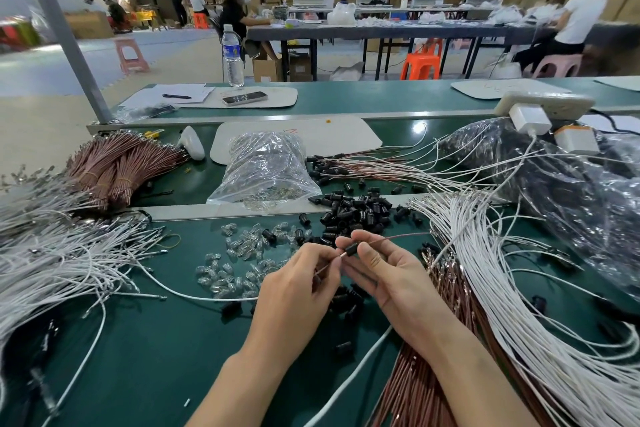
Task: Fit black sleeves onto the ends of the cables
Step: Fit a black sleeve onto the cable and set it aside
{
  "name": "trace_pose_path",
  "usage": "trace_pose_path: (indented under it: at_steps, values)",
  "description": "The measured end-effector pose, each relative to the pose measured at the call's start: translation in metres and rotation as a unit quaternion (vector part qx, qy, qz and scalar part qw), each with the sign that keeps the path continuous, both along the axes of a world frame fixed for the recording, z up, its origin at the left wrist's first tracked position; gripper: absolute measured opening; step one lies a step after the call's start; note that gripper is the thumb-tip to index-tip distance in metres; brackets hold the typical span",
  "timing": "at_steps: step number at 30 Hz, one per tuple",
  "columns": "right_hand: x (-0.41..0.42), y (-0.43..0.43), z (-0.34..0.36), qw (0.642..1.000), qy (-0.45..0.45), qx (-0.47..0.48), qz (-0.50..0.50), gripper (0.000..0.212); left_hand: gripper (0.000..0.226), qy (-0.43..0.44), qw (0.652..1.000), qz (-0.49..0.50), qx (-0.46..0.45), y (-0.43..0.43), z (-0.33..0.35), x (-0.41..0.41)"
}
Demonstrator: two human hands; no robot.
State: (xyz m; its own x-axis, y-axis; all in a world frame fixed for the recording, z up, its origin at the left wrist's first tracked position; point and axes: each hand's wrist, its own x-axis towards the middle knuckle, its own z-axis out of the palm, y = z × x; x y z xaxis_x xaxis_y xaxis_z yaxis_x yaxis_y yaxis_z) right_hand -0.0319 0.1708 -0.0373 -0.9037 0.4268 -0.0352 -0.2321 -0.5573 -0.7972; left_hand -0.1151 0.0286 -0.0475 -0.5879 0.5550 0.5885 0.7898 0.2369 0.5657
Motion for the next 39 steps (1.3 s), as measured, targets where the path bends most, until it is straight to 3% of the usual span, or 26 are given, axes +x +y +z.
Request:
trace_pose_path:
  at_steps: [5,13,21,26,31,39]
  values:
    - [-0.0008,-0.0022,0.002,1.0,-0.008,0.016,-0.003,0.018,0.014,0.01,1.0,-0.002,0.009,-0.0009,0.0017,-0.0001]
    - [-0.0003,-0.0059,0.0047,0.998,-0.027,0.047,-0.002,0.016,0.012,-0.025,1.0,-0.008,0.012,-0.0016,0.0014,0.0001]
    - [0.0031,0.0021,0.0068,0.999,0.001,0.036,-0.022,0.019,0.016,0.0,1.0,0.021,0.0,-0.0022,0.0025,-0.0006]
    - [0.0024,-0.0015,0.0031,0.998,-0.019,0.053,0.02,0.025,0.012,-0.013,1.0,0.003,0.011,-0.0015,0.0008,-0.0005]
    - [0.0028,-0.0005,0.0026,0.994,-0.045,0.103,-0.009,0.035,0.021,-0.018,1.0,0.002,-0.009,-0.0012,0.0,-0.0008]
    - [0.0032,-0.0027,0.0038,0.986,-0.076,0.143,-0.032,0.033,0.028,-0.009,1.0,-0.009,-0.027,-0.0002,-0.0001,-0.0006]
